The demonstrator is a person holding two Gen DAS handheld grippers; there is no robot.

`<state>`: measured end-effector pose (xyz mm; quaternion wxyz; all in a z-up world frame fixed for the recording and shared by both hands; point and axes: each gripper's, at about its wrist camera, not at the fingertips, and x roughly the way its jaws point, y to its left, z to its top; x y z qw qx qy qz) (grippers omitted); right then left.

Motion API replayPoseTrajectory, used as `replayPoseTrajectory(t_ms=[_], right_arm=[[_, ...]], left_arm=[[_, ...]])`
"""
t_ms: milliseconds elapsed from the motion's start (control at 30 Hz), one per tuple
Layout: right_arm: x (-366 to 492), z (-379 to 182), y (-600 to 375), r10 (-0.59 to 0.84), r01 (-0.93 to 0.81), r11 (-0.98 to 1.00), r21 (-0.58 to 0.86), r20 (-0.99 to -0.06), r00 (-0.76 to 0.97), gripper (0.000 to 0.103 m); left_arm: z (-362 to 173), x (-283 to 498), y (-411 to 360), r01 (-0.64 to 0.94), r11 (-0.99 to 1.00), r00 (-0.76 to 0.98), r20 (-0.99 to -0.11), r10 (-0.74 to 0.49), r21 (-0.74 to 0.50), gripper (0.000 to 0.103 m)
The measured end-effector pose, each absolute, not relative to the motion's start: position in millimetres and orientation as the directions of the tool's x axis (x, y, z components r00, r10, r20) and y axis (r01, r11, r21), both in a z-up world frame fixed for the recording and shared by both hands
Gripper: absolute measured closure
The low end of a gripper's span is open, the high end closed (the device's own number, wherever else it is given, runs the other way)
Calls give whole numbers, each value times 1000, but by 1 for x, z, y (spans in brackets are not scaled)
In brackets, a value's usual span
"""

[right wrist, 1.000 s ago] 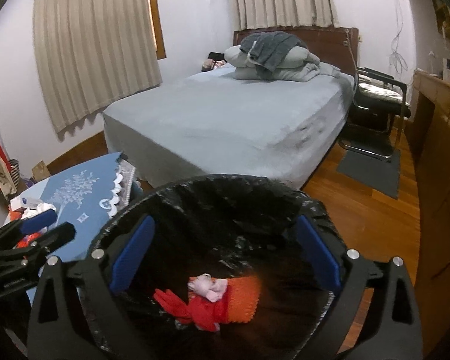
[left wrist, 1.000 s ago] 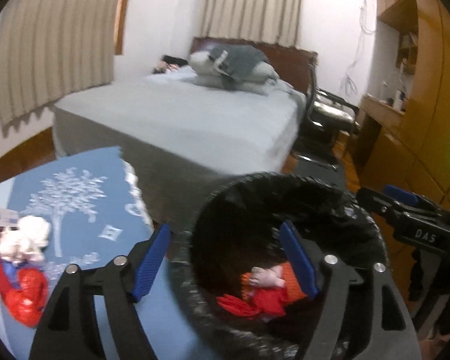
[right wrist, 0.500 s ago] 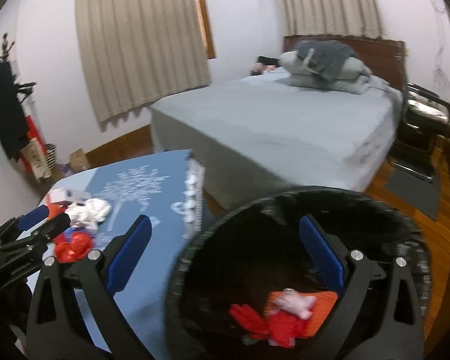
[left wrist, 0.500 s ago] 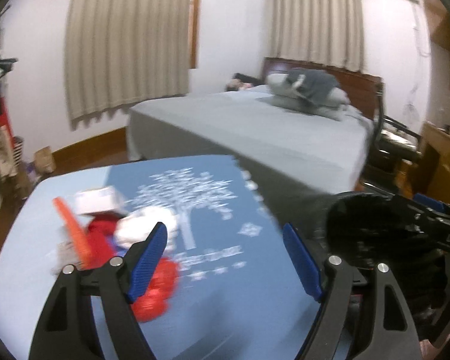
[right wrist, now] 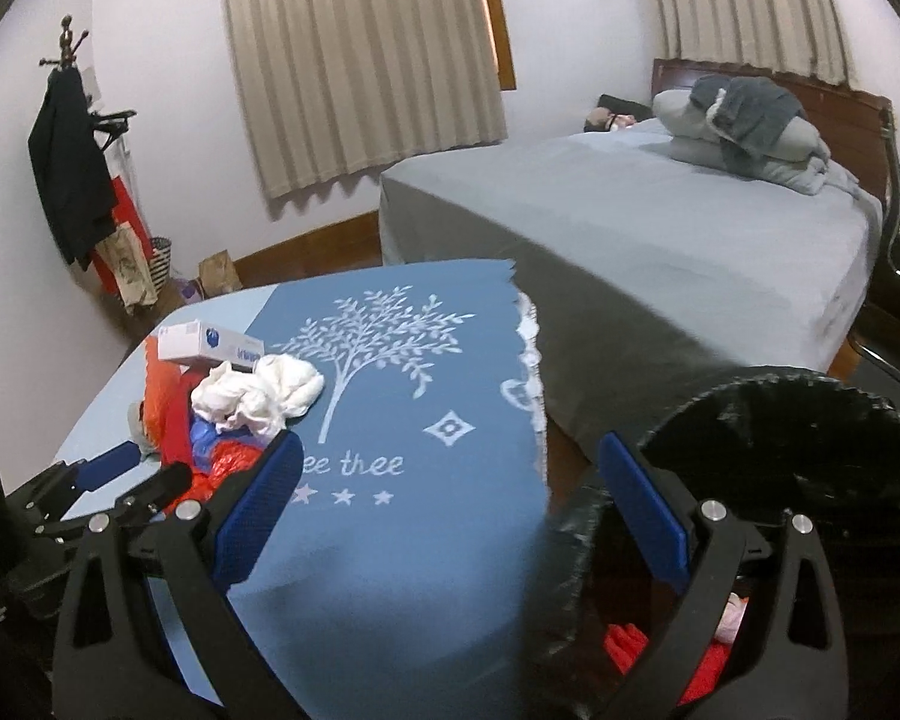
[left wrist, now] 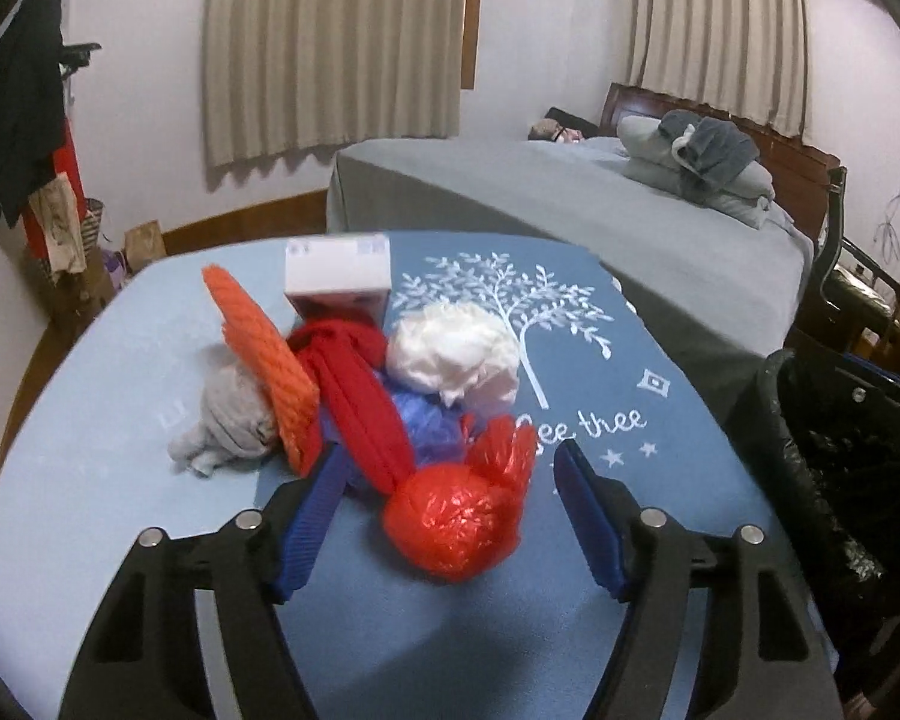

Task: Collect trash
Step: 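Reach the left tool to the red plastic bag and close on it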

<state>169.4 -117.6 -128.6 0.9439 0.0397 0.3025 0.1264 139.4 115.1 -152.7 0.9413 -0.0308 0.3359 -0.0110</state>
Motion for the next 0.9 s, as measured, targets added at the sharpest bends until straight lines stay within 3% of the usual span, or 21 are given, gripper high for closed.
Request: replayPoseTrajectory(t_ms=[133,300,600,667,900], right_arm=[[177,-135,-109,262,-217,965,146,-573,776,7],[181,-142,-107,259,-218,966,142,-589,765,7],[184,-146,-103,267,-230,963,140,-598,756,7],[184,-145,-102,268,-232,963,138,-597,756,7],[186,-142,-102,266,-230,963,138,-596,758,7]], left_arm=[[-164,144,117,-2,997,754,-655,-54,-83,34],[-177,150,114,7,995,725,-685,-71,-96,47],[-184,153,106,34,995,686,-722,-95,-98,49],[-185,154,103,44,994,680,-726,-101,-97,55],[-166,140,103,55,992,728,-676,-118,-114,63]])
